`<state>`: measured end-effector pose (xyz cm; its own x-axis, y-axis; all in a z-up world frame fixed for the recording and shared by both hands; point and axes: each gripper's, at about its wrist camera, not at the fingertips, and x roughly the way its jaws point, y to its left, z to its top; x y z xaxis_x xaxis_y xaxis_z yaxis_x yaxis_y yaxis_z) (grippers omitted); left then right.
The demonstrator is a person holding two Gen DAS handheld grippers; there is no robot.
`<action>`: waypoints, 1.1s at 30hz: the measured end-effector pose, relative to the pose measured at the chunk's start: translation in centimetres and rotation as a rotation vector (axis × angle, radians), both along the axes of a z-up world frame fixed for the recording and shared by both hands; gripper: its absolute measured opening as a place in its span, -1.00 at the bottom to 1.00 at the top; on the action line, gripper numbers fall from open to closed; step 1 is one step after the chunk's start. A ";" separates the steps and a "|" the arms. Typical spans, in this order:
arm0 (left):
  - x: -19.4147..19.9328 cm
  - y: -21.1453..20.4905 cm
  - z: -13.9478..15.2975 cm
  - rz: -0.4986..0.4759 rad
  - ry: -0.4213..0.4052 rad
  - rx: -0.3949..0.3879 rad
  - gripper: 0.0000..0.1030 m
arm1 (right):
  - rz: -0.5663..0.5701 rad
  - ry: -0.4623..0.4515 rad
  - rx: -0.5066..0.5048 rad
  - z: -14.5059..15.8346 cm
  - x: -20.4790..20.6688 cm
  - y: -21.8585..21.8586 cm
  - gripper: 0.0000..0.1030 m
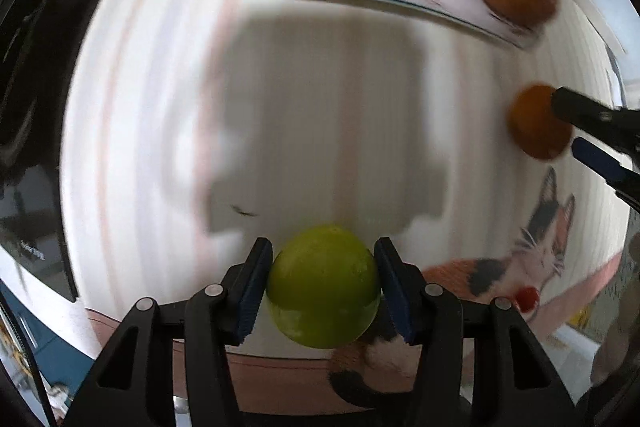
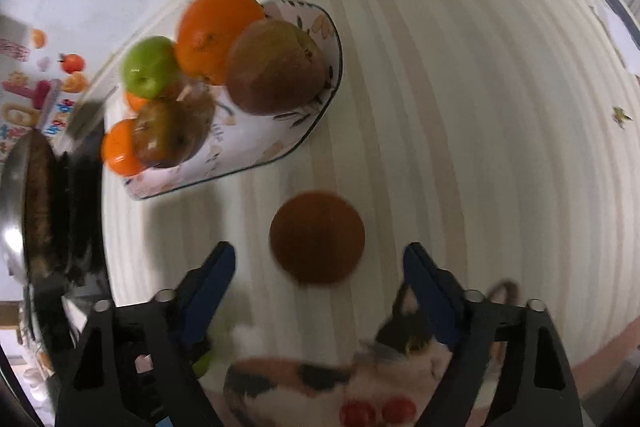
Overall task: Organize fruits
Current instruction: 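Grasp a green apple with the left tool while the right tool grasps a dark orange, then carry the green apple and dark orange over the plate and open both tools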
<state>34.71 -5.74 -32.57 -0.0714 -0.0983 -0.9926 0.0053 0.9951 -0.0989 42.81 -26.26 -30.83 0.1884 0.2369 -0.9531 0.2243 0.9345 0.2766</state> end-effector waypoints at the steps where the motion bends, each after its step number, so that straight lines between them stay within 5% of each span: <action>1: 0.1 0.4 0.0 0.010 -0.001 0.002 -0.02 | 0.008 0.011 0.003 -0.7 0.6 0.2 0.33; 2: 0.0 0.6 0.1 0.020 0.000 0.000 -0.02 | 0.018 0.030 0.005 -1.4 1.1 0.5 0.13; 13: 0.0 2.5 -0.2 0.048 -0.007 -0.021 -0.02 | 0.269 0.094 0.056 -2.3 -1.9 6.9 0.12; 26: 2.0 2.9 -0.1 0.037 -0.003 -0.037 -0.03 | 0.247 0.067 0.050 -2.6 -2.9 6.8 0.12; 33: 3.9 3.4 4.1 0.055 -0.069 -0.106 -0.03 | 0.214 0.016 0.106 -0.1 -1.8 6.3 0.11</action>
<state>38.60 -2.36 -28.47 0.0049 -0.2044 -0.9789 -0.0389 0.9781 -0.2045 40.98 -19.96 -30.93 0.1078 0.3689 -0.9232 0.0295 0.9270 0.3739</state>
